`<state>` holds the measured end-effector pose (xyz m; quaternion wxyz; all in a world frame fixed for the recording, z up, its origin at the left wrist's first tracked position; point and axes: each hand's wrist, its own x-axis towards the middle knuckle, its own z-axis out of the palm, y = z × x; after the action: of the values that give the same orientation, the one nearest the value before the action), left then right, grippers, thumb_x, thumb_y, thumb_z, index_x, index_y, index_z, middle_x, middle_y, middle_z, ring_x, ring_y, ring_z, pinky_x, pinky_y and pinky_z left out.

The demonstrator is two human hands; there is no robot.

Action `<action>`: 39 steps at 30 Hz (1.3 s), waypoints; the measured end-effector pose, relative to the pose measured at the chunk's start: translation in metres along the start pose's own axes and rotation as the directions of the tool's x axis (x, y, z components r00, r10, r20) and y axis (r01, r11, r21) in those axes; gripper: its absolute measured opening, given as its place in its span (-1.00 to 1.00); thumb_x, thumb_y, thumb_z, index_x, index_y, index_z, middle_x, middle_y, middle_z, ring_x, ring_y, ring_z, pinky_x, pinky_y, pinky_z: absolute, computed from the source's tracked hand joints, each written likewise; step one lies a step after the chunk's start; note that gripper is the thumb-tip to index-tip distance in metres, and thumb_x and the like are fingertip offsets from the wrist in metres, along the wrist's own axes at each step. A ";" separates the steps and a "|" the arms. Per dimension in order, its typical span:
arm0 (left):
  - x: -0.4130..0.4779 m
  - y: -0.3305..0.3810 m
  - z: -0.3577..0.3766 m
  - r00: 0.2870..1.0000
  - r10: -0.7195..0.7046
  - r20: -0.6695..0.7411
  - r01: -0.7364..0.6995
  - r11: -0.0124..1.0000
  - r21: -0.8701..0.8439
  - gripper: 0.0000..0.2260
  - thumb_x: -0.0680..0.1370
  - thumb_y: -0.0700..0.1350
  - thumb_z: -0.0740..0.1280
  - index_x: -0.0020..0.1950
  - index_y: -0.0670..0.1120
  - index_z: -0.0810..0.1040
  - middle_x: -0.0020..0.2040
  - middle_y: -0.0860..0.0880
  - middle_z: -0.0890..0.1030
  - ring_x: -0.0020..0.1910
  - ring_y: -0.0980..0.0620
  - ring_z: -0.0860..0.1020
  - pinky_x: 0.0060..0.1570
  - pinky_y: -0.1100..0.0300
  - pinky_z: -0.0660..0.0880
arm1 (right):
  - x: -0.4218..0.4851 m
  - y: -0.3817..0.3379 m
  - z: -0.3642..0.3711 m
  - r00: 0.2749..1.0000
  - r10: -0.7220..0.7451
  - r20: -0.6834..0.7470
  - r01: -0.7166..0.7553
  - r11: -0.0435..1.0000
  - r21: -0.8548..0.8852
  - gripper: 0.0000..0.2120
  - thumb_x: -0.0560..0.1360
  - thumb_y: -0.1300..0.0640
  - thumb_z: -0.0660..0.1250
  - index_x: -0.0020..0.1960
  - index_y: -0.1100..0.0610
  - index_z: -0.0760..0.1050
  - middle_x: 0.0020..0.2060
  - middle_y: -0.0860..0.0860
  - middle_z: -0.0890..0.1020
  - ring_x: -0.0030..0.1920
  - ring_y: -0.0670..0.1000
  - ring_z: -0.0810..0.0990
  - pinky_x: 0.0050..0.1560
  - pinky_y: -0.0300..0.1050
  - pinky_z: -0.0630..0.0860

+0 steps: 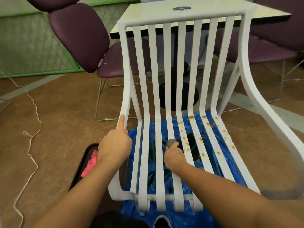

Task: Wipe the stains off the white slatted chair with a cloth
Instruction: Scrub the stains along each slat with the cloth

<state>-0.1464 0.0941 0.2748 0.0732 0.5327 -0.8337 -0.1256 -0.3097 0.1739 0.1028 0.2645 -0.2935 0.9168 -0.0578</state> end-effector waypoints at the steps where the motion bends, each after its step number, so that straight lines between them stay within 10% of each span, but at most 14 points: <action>1: 0.002 0.000 0.001 1.000 -0.007 0.000 0.007 1.000 -0.002 -0.45 0.70 -0.12 0.08 0.66 0.12 -0.04 -0.21 -0.05 0.52 -0.32 -0.03 0.51 -0.43 0.10 0.34 | -0.006 0.007 0.010 0.997 -0.072 -0.022 0.071 0.996 -0.045 -0.47 0.68 0.21 0.06 0.60 0.23 -0.01 0.46 0.49 0.10 0.28 0.36 0.47 -0.27 -0.08 0.52; 4: -0.002 0.001 -0.002 1.000 -0.006 -0.005 0.006 1.000 -0.017 -0.44 0.69 -0.13 0.09 0.65 0.12 -0.01 -0.20 -0.05 0.51 -0.30 -0.03 0.51 -0.39 0.08 0.38 | -0.041 0.018 0.019 0.995 -0.099 0.017 0.101 0.990 -0.096 -0.47 0.67 0.18 0.11 0.58 0.31 0.06 0.42 0.47 0.25 0.36 0.43 0.36 0.01 -0.01 0.59; 7: -0.005 0.002 -0.003 1.000 -0.007 -0.016 0.006 1.000 -0.030 -0.46 0.69 -0.12 0.10 0.64 0.12 0.02 -0.20 -0.03 0.52 -0.30 -0.03 0.53 -0.38 0.07 0.48 | -0.069 0.023 0.016 0.999 -0.033 0.035 0.032 0.999 0.044 -0.51 0.67 0.17 0.07 0.57 0.20 0.10 0.42 0.38 0.31 0.12 0.13 0.56 -0.16 -0.17 0.49; 11: -0.010 0.004 -0.005 0.999 -0.030 -0.041 0.027 0.997 -0.074 -0.52 0.69 -0.09 0.12 0.59 0.13 0.09 -0.12 -0.07 0.56 -0.26 -0.08 0.60 -0.22 -0.08 0.65 | -0.081 0.035 0.042 0.996 -0.091 0.017 0.092 0.992 -0.083 -0.43 0.64 0.26 0.09 0.59 0.33 -0.03 0.43 0.56 0.08 0.35 0.37 0.41 -0.16 -0.05 0.46; 24: -0.013 0.003 -0.002 0.992 -0.048 -0.114 0.037 0.994 -0.101 -0.58 0.68 -0.02 0.17 0.54 0.08 0.19 0.04 -0.14 0.63 -0.20 -0.13 0.63 -0.22 -0.10 0.67 | -0.025 0.009 0.014 0.995 -0.053 -0.084 0.042 0.991 -0.131 -0.38 0.57 0.20 0.27 0.52 0.38 0.12 0.42 0.50 0.18 0.23 0.35 0.49 -0.20 -0.04 0.52; 31: -0.009 -0.002 0.003 0.992 -0.052 -0.111 0.036 0.990 -0.135 -0.57 0.68 0.01 0.18 0.54 0.13 0.17 -0.02 -0.07 0.58 -0.27 -0.04 0.61 -0.28 -0.05 0.66 | 0.027 -0.008 -0.002 0.985 0.000 -0.170 0.022 0.991 0.130 -0.35 0.60 0.18 0.20 0.55 0.38 -0.01 0.41 0.41 0.28 0.04 0.20 0.63 -0.14 -0.10 0.59; 39: -0.006 -0.010 0.009 0.991 -0.043 -0.130 0.018 0.982 -0.187 -0.55 0.68 0.01 0.22 0.55 0.15 0.18 -0.11 0.08 0.47 -0.35 0.10 0.57 -0.40 0.09 0.61 | 0.085 -0.025 -0.025 0.985 0.070 -0.160 -0.006 0.929 0.370 -0.62 0.58 0.18 0.14 0.38 0.22 0.26 0.16 0.21 0.51 0.12 0.23 0.53 -0.03 0.03 0.39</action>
<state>-0.1375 0.0966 0.2629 0.1760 0.5436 -0.8033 -0.1679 -0.3687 0.1033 0.0925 0.2364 -0.2146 0.9145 -0.2485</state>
